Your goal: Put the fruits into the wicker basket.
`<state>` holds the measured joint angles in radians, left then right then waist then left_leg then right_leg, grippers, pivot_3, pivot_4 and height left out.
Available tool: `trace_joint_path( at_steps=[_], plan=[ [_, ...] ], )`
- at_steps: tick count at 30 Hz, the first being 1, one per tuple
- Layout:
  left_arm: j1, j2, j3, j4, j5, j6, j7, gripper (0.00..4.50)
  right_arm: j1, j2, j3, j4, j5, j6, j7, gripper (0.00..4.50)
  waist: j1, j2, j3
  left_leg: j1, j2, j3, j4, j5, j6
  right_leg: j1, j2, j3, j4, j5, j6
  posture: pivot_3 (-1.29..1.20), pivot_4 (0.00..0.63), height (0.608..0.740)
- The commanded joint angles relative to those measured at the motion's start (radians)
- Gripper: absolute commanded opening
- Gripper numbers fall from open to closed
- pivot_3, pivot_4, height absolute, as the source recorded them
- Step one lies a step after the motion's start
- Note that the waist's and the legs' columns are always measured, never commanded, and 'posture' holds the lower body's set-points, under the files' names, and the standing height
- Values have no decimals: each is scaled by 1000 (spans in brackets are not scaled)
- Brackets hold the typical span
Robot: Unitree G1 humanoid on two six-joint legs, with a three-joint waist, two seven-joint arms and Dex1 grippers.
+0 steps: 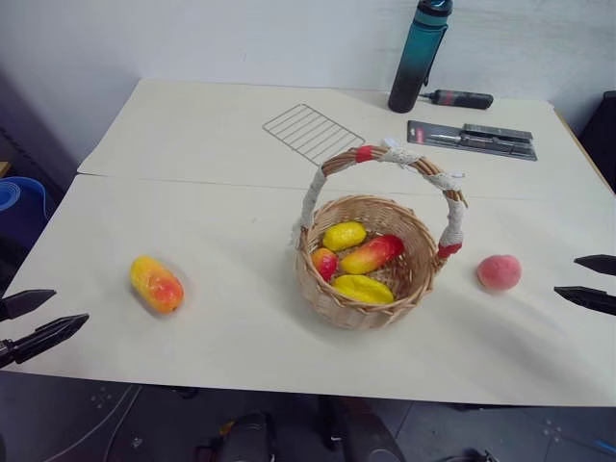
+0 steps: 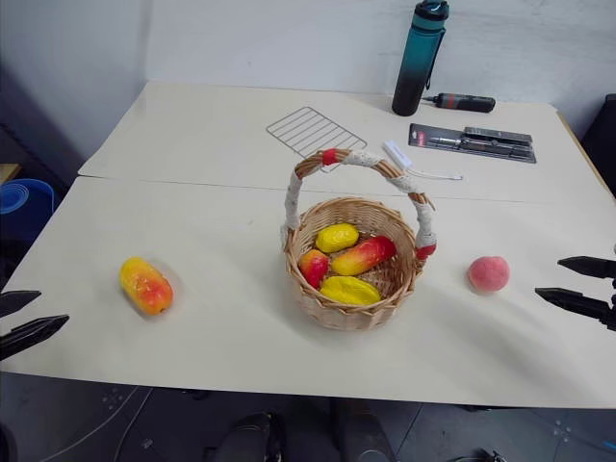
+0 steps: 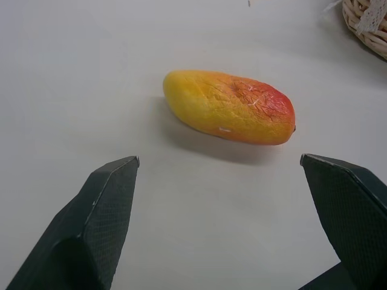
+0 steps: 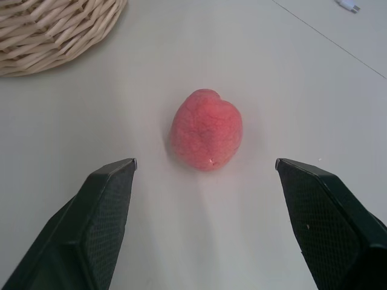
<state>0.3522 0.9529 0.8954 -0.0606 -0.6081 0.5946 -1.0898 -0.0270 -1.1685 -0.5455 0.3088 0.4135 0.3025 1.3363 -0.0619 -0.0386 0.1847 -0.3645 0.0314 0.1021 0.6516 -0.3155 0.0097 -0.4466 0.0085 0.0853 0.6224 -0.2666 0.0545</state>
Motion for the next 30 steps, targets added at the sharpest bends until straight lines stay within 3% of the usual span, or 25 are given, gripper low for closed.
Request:
trace_joint_path(
  at_steps=[1, 3, 6, 9, 17, 20, 23, 28, 30],
  plan=[
    [-62, -35, -5, 29, 20, -15, 103, 4500, -30, 10, -13, -42, 4, -20, -42, 3802, 1, 1, -1, 0, 0, 0, 0, 0, 0, 0, 0, 0, 0, 0, 0, 0, 150, 740],
    [-82, -51, -18, -2, 28, 10, 162, 4500, -64, 23, -25, -88, 45, 33, -73, 3981, 0, 2, -1, 1, 0, 1, 1, 0, 0, 0, 0, 1, 2, 0, 1, 0, 150, 740],
    [-80, -92, 41, -141, -88, 167, 242, 4500, -75, 30, -62, -274, 189, 200, -62, 4472, -4, 1, -1, 1, 0, 2, 1, 0, 0, 0, 0, 2, 4, 1, 2, 0, 150, 740],
    [-30, -135, 69, -266, -115, 240, 306, 4500, -120, 10, -67, -415, 304, 296, -53, 4472, -8, 1, -1, 1, 0, 1, 2, 0, 0, 0, 0, 2, 5, 1, 2, 0, 150, 740],
    [-170, -215, 102, -358, -357, 650, 636, 4500, -538, -53, 42, -526, 608, 467, -66, 4472, -18, 4, 2, 2, 0, -1, 6, 1, 2, 2, 1, 0, 6, 2, 4, 0, 150, 740],
    [-324, -264, 125, -326, -418, 822, 823, 4500, -734, -59, 138, -502, 618, 462, -62, 4472, -18, 4, 2, 0, -1, -2, 7, 1, 2, 2, 0, 0, 5, 2, 4, 0, 150, 740],
    [-512, -340, 167, -292, -380, 999, 975, 4500, -885, -42, 223, -468, 602, 463, -49, 4472, -14, 3, 2, -4, -1, -3, 11, 1, 2, 0, -1, -1, 5, 3, 5, 0, 150, 740],
    [-635, -467, 137, -284, -350, 1020, 1266, 4500, -943, -16, 275, -444, 565, 440, -18, 4472, -10, 0, 0, -5, -1, -4, 11, -1, 1, 1, -1, -2, 5, 3, 6, 0, 150, 740],
    [-634, -529, 105, -290, -458, 1020, 1381, 4500, -926, -1, 277, -444, 542, 425, -18, 4472, -9, 0, 0, -6, -1, -4, 11, -1, 1, 0, -1, -2, 5, 3, 6, 0, 150, 740]
  ],
)
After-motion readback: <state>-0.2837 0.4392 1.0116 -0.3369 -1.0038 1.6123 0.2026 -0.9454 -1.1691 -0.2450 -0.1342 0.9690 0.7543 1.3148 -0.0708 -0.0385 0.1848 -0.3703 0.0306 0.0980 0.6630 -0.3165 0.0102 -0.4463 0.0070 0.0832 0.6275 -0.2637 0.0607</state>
